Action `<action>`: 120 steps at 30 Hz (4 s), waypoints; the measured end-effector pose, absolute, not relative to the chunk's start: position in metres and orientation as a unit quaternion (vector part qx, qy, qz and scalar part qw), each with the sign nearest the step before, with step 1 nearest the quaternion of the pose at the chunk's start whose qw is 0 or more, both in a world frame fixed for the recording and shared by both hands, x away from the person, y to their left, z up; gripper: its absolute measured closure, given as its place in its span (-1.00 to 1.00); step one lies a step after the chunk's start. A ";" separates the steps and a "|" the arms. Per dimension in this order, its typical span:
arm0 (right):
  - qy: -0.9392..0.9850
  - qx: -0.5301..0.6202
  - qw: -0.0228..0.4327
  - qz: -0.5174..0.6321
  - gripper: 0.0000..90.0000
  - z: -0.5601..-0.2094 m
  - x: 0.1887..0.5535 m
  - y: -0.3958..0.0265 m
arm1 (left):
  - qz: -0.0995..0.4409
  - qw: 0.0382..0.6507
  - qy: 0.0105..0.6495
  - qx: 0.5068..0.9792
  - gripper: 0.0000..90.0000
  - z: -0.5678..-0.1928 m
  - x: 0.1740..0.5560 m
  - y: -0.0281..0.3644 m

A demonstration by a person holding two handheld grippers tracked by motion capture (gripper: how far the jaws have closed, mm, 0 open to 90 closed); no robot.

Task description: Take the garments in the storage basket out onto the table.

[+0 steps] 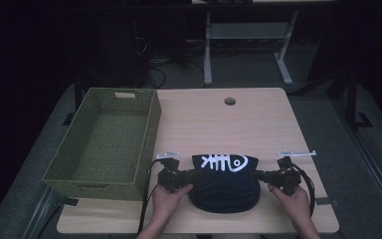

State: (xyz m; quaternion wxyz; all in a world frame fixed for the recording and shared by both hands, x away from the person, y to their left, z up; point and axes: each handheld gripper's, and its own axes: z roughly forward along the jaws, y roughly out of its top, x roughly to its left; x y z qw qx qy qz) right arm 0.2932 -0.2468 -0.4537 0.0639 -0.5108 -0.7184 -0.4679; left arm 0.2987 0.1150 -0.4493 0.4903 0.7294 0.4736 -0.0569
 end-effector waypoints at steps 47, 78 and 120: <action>-0.724 -0.440 0.066 -0.528 0.76 -0.343 0.339 -0.164 | -0.015 0.529 0.465 0.710 0.66 -0.339 0.322 0.213; -0.730 -0.414 0.081 -0.538 0.76 -0.305 0.366 -0.097 | -0.012 0.537 0.476 0.696 0.65 -0.305 0.335 0.284; -0.748 -0.391 0.118 -0.523 0.75 -0.309 0.409 0.034 | 0.023 0.510 0.540 0.669 0.66 -0.313 0.345 0.403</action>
